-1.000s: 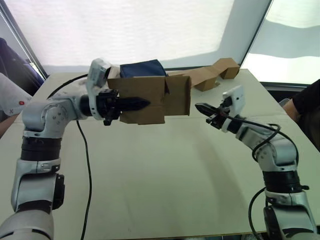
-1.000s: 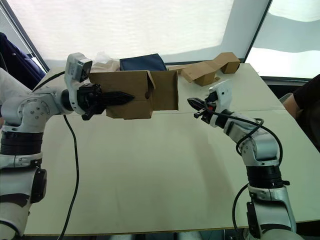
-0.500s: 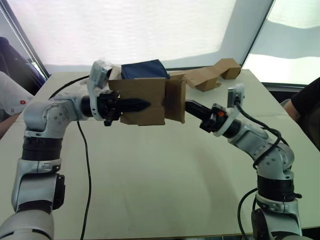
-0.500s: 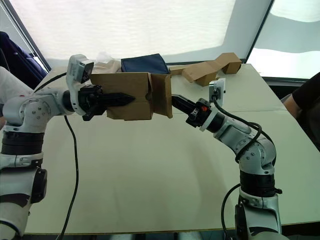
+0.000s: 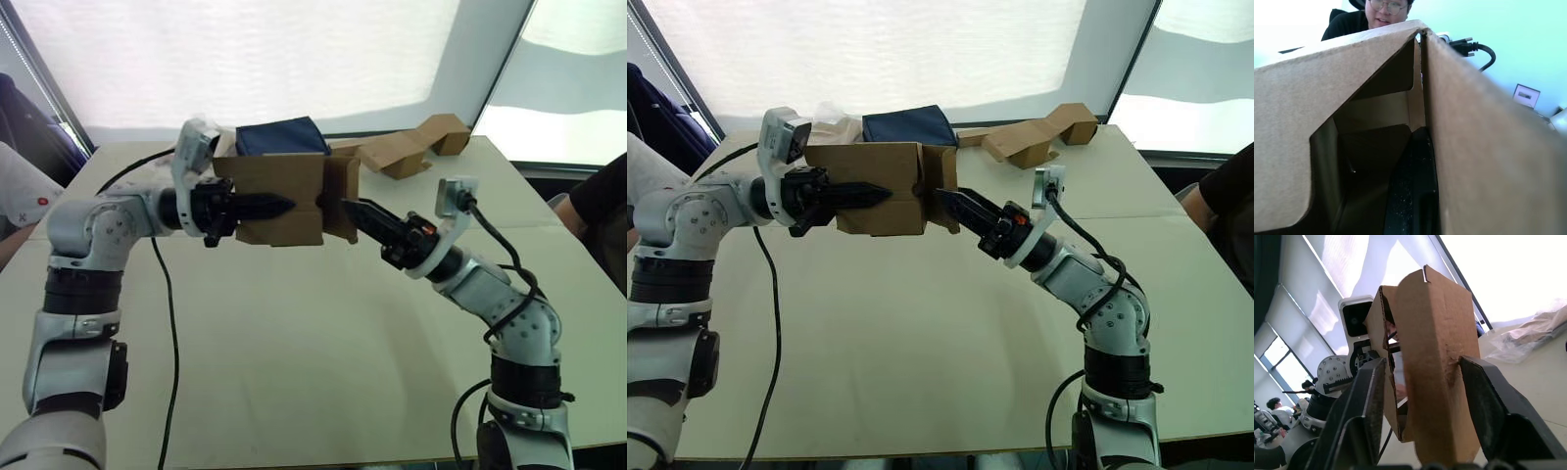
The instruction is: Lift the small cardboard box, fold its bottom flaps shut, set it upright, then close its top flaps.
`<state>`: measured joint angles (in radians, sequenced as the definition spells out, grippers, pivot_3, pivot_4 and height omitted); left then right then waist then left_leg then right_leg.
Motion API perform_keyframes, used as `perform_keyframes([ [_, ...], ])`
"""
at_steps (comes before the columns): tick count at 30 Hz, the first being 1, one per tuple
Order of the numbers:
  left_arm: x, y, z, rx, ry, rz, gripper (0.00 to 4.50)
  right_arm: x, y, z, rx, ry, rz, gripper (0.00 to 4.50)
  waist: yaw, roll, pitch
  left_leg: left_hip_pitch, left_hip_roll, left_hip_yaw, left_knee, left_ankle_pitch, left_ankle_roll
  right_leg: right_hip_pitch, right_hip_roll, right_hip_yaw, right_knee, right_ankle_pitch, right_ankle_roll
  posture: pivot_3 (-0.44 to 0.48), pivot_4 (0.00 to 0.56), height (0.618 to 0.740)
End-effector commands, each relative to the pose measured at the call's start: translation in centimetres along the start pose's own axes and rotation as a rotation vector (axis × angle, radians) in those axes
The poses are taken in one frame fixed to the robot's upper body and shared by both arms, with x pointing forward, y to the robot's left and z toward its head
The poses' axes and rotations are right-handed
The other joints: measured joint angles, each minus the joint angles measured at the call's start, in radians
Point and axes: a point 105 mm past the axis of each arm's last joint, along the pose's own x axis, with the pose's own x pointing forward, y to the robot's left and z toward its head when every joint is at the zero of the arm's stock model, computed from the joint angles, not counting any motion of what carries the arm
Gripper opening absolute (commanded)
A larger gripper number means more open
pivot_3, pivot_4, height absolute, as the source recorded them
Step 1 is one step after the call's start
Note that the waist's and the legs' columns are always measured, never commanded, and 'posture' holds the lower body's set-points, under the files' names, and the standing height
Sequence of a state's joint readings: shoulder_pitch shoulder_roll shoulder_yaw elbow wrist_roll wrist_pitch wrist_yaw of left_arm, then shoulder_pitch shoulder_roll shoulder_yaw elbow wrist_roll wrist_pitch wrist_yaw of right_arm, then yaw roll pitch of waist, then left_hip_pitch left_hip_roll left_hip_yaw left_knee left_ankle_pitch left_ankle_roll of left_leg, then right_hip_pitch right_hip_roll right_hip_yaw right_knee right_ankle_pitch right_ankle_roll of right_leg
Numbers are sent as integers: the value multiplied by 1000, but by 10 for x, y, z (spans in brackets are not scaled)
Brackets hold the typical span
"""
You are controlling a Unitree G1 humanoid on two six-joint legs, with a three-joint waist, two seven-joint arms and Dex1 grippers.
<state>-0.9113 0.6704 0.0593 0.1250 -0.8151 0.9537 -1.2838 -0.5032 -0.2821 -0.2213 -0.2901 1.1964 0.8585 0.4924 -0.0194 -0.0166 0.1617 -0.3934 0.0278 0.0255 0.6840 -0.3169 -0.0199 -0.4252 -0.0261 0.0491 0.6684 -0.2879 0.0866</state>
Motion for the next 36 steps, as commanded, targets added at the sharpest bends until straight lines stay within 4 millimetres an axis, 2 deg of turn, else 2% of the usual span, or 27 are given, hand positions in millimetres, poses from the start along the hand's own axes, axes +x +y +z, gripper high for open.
perform_keyframes([
  [1,-3,-5,9,50,-2,1,0,2,9,4,17,-39,40,2341,0,0,0,0,0,0,0,0,0,0,0,0,0,0,0,0,150,740],
  [11,-4,-4,8,50,-6,6,0,3,11,3,93,-91,52,2341,0,0,0,0,0,0,0,0,0,0,0,0,0,0,0,0,150,740],
  [14,-4,-4,8,49,-6,2,0,3,10,0,97,-90,40,1655,0,0,0,0,0,0,0,0,0,0,0,0,0,0,0,0,150,740],
  [16,-4,-5,8,48,-3,-1,0,2,8,-1,100,-93,33,794,-1,0,0,0,0,0,0,0,0,0,0,0,0,0,0,0,150,740],
  [36,-2,-2,3,67,13,12,0,14,5,-7,128,-149,-8,794,-1,0,0,0,0,0,0,0,0,0,0,0,0,0,0,0,150,740],
])
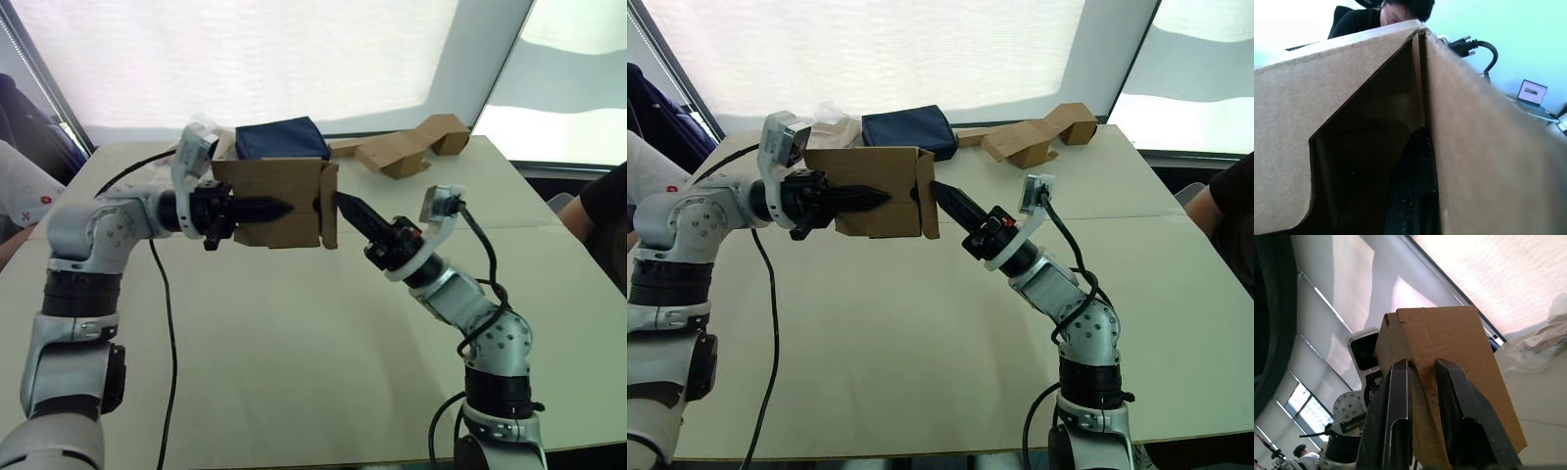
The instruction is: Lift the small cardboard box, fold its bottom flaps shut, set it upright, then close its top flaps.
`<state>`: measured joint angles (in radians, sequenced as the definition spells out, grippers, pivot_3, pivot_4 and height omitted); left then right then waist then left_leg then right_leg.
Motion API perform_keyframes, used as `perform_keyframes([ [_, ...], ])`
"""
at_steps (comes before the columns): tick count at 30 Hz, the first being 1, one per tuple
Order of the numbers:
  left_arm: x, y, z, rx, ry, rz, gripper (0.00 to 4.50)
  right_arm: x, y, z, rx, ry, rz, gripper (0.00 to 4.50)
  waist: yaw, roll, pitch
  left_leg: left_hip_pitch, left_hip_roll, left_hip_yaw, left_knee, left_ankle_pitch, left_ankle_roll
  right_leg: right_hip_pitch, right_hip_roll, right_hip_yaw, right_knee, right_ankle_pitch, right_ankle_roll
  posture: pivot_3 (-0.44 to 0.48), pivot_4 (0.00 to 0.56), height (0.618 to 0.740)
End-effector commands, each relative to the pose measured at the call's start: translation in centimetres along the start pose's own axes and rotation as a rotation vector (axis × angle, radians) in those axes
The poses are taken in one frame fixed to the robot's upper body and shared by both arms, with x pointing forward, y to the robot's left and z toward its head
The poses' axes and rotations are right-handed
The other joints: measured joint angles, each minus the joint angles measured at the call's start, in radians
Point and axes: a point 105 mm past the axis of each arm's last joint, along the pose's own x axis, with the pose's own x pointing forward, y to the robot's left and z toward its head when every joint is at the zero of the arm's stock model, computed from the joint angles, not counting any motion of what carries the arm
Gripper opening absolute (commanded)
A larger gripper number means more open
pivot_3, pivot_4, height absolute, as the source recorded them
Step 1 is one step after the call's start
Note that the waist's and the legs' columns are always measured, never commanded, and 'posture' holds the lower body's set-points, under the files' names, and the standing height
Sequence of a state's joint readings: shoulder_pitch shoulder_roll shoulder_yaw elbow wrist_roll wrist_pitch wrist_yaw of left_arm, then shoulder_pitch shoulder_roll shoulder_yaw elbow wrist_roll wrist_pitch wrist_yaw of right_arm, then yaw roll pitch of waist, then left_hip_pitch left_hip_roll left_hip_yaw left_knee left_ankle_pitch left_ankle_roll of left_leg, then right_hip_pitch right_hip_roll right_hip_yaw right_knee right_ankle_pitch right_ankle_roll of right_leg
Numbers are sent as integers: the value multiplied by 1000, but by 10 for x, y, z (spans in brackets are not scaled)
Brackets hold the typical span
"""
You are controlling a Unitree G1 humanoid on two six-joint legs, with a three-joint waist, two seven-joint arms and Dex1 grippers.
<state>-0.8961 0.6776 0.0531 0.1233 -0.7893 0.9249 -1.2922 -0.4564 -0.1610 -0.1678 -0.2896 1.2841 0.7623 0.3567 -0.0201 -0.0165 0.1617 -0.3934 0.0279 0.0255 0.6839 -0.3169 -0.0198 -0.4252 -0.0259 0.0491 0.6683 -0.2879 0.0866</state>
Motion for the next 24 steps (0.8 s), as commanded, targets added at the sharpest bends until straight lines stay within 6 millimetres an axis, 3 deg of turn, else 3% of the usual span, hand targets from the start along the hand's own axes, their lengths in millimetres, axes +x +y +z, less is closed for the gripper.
perform_keyframes([
  [1,1,-5,7,49,-3,-9,0,3,6,3,-18,-20,20,794,0,0,0,0,0,0,0,0,0,0,0,0,0,0,0,0,150,740],
  [13,0,-3,9,52,-15,6,0,2,-6,4,-45,-42,-34,794,0,0,0,0,0,0,0,0,0,0,0,0,0,0,0,0,150,740],
  [24,5,0,3,60,-6,12,0,10,7,-3,19,-44,31,794,-1,0,0,0,0,0,0,0,0,0,0,0,0,0,0,0,150,740],
])
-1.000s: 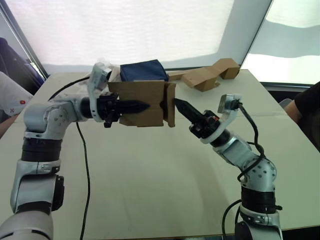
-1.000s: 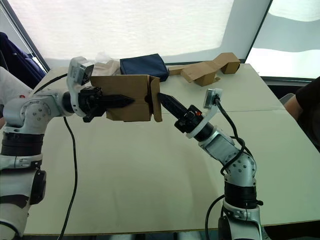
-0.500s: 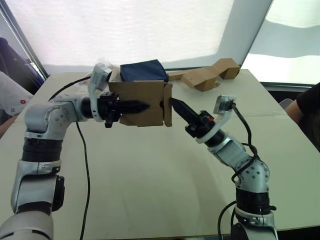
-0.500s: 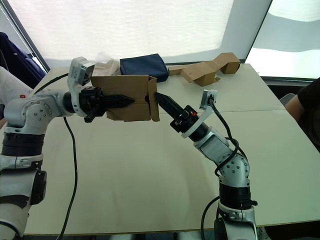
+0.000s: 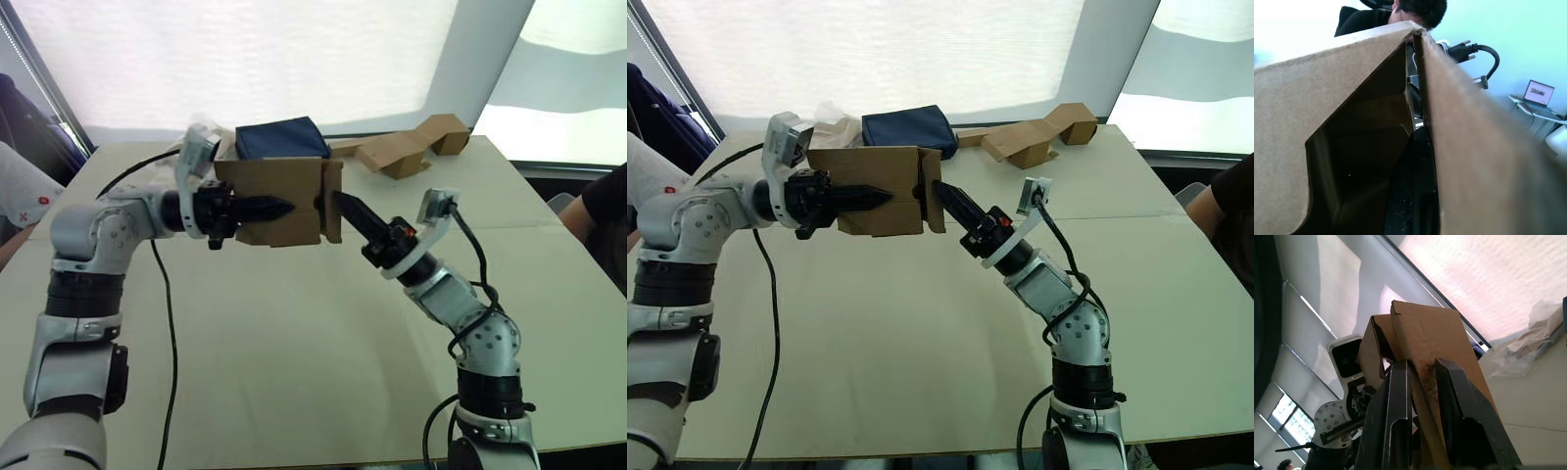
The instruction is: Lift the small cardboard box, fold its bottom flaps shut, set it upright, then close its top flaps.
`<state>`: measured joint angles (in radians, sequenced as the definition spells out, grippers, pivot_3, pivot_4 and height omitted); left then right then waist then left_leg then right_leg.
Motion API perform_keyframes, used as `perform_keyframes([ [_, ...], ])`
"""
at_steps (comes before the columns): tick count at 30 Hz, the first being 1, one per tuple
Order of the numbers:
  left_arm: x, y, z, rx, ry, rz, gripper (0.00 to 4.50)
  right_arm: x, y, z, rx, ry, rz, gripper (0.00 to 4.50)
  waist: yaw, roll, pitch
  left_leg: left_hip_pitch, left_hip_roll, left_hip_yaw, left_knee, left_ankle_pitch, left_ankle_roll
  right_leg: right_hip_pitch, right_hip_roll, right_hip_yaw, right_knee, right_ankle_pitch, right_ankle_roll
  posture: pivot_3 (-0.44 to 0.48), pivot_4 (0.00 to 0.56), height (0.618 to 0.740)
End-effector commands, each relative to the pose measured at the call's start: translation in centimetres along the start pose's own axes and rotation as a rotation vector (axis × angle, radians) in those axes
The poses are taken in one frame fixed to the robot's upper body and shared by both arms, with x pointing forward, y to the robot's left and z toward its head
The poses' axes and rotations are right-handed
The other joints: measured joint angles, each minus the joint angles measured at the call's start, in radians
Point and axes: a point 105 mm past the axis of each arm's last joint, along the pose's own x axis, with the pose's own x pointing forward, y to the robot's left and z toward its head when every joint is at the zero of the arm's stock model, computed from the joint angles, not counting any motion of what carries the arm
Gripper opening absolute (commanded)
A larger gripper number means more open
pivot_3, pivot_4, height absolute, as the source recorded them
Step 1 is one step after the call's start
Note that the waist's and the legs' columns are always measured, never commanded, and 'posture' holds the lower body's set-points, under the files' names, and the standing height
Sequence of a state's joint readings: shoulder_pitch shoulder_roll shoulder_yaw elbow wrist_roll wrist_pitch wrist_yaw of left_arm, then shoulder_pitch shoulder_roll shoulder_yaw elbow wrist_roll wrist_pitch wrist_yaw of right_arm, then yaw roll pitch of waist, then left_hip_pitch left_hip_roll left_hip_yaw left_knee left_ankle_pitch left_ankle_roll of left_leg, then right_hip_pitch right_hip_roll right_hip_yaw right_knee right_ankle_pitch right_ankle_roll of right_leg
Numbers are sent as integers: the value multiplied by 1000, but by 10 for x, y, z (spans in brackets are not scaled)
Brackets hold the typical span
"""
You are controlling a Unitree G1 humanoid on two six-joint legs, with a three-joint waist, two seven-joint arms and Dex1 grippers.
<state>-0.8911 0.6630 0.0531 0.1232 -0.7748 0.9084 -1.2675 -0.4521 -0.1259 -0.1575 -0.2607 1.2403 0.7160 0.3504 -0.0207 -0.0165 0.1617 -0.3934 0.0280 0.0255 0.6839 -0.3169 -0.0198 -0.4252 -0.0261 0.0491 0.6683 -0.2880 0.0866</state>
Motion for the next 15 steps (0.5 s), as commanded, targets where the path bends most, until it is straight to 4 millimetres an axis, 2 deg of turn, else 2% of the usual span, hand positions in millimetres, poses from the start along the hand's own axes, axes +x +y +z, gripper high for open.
perform_keyframes([
  [1,4,-4,5,52,-4,-14,0,8,17,-3,21,-7,70,794,0,0,0,0,0,0,0,0,0,0,0,0,0,0,0,0,150,740],
  [15,6,-2,9,62,-28,-1,0,15,28,-25,101,18,108,794,0,0,0,0,0,0,0,0,0,0,0,0,0,0,0,0,150,740],
])
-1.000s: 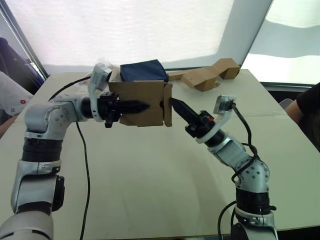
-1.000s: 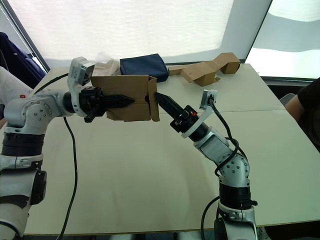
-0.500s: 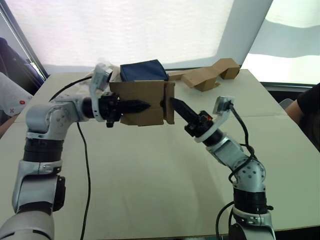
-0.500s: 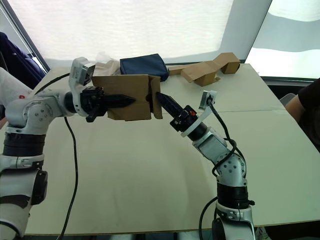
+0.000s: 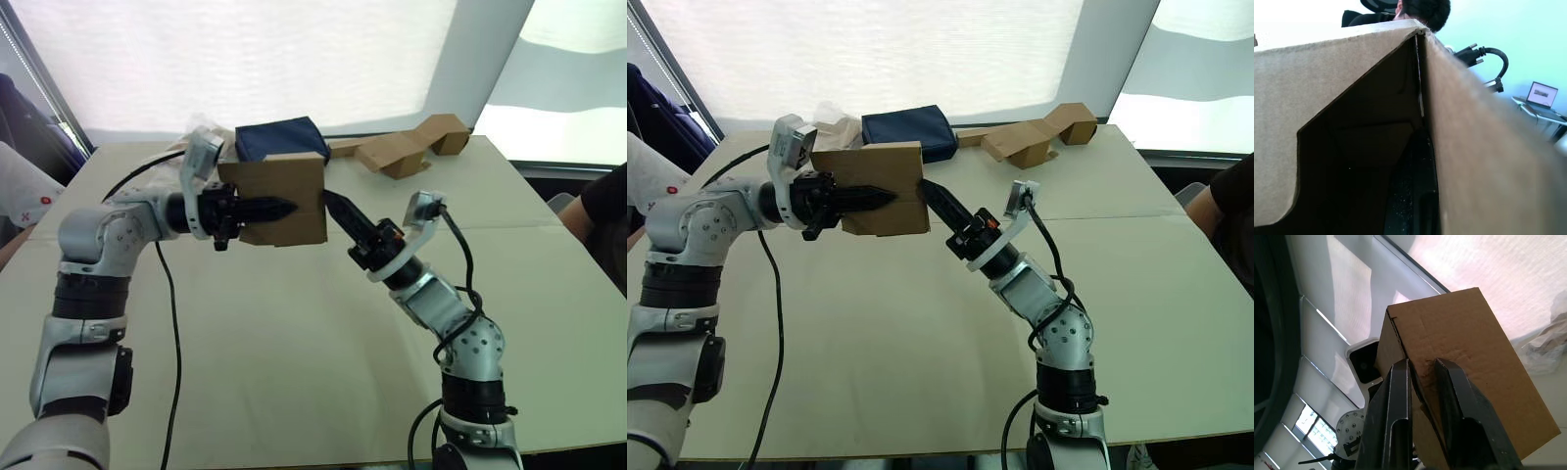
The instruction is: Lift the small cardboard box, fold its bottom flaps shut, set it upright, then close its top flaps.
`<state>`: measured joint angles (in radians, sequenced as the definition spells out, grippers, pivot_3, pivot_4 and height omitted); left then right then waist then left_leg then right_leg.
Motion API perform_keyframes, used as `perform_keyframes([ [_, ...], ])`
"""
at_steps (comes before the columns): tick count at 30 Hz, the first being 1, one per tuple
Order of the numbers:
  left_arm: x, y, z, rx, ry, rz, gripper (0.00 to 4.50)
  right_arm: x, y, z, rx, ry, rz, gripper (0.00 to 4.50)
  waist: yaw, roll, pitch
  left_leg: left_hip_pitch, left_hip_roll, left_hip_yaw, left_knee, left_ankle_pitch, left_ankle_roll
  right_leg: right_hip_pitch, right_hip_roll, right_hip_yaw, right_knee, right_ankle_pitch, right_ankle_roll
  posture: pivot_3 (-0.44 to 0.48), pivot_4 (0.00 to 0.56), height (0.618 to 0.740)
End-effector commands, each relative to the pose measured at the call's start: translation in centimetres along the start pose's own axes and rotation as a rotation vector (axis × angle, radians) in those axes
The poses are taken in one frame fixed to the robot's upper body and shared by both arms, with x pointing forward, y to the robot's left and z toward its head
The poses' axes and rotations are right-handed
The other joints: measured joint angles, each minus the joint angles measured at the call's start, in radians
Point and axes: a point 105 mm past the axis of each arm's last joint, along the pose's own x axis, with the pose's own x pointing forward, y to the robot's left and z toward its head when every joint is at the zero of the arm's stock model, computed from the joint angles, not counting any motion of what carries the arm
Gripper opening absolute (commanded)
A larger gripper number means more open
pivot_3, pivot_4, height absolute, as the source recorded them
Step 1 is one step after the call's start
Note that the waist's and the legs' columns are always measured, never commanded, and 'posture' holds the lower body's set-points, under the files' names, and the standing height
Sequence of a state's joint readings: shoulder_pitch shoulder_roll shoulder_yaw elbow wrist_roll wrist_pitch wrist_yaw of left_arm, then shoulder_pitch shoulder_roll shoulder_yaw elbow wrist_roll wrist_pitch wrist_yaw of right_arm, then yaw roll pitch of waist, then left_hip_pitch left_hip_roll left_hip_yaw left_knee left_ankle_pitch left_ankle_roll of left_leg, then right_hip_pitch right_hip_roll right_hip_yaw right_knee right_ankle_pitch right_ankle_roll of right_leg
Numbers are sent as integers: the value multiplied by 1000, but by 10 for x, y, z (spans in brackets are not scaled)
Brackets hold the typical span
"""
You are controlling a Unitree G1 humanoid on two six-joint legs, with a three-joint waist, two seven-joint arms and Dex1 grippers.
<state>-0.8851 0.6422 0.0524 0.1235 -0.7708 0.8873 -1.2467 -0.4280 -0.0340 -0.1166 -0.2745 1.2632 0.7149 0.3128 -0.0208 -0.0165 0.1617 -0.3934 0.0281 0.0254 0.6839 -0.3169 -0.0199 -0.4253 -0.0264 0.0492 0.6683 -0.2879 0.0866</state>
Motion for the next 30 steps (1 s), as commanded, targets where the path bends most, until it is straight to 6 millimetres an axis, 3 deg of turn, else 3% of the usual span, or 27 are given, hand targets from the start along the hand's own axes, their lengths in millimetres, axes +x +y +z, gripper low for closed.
perform_keyframes([
  [1,2,-4,10,53,-16,-9,0,6,19,-10,1,43,80,794,0,0,0,0,0,0,0,0,0,0,0,0,0,0,0,0,150,740],
  [3,2,-3,11,53,-19,-6,0,5,19,-10,-2,43,77,794,0,0,0,0,0,0,0,0,0,0,0,0,0,0,0,0,150,740],
  [14,-2,-1,13,38,-40,13,0,-19,2,33,-119,-17,-14,794,1,0,0,0,0,0,0,0,0,0,0,0,0,0,0,0,150,740],
  [21,-2,1,12,34,-42,15,0,-21,-1,33,-132,-27,-40,794,0,0,0,0,0,0,0,0,0,0,1,0,0,0,0,0,150,740],
  [24,-2,0,13,34,-45,12,0,-21,-3,29,-141,-18,-51,110,1,0,0,0,0,0,0,0,0,0,0,0,0,0,0,0,150,740],
  [30,-1,0,13,33,-46,8,0,-16,-4,10,-192,82,-57,48,0,0,0,0,0,0,0,0,0,0,0,0,0,0,0,0,150,740],
])
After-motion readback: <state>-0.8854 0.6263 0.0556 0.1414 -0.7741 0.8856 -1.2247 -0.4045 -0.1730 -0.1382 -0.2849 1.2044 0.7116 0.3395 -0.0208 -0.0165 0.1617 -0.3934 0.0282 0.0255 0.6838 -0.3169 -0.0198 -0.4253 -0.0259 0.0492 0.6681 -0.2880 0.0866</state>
